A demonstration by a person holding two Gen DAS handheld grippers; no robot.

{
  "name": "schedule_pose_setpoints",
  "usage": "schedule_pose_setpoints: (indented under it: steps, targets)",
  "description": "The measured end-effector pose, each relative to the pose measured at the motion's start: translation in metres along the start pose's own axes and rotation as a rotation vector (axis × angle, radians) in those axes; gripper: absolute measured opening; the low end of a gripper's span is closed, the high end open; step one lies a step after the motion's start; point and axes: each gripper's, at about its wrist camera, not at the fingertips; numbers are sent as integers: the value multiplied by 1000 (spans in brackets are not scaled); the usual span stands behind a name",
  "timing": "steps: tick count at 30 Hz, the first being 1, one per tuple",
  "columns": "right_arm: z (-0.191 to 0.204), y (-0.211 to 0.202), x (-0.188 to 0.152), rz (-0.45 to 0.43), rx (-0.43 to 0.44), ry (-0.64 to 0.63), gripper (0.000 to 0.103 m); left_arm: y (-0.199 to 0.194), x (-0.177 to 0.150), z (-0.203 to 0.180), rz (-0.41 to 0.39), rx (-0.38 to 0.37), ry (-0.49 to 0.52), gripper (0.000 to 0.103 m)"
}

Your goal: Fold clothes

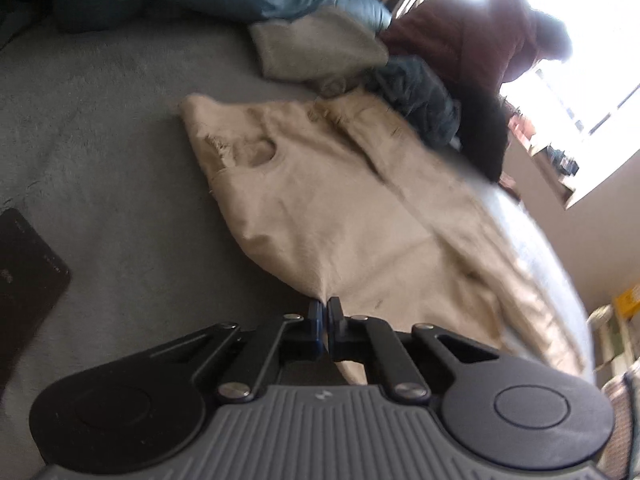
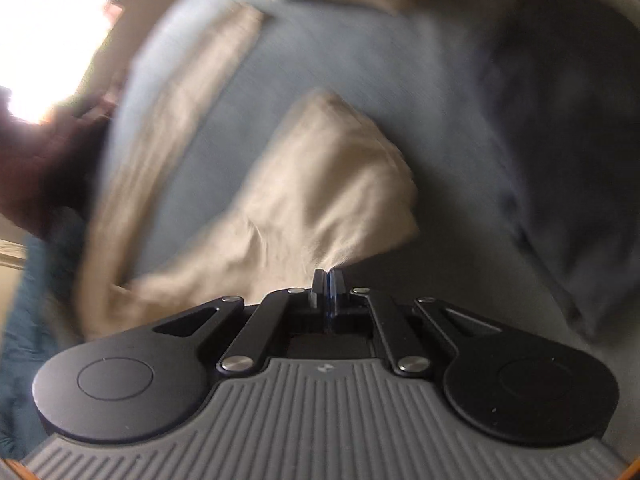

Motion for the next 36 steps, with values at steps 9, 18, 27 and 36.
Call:
schedule_pose_setpoints:
  steps: [9,18,27,36]
  targets:
    - [-55,42,-9,45,-150,42,2,14,-5,-13,62,107,122,34]
    - [-17,29,58,-193,-45,-195,32,-14,-6,-29,-41,143,184,52]
    - [-17,87,118,-120,44,-67,48,19,-24,-86,-37,52,433,54]
    - [22,62,55,86,323,-415,43,36,-38,-89,37,25,419,55]
Point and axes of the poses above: each gripper's, at about its wrist camera, not at the fingertips, and y roughly the way its jaws point, z to its left, x to its top, and after that the axes turned 11 degrees about y, right-handed
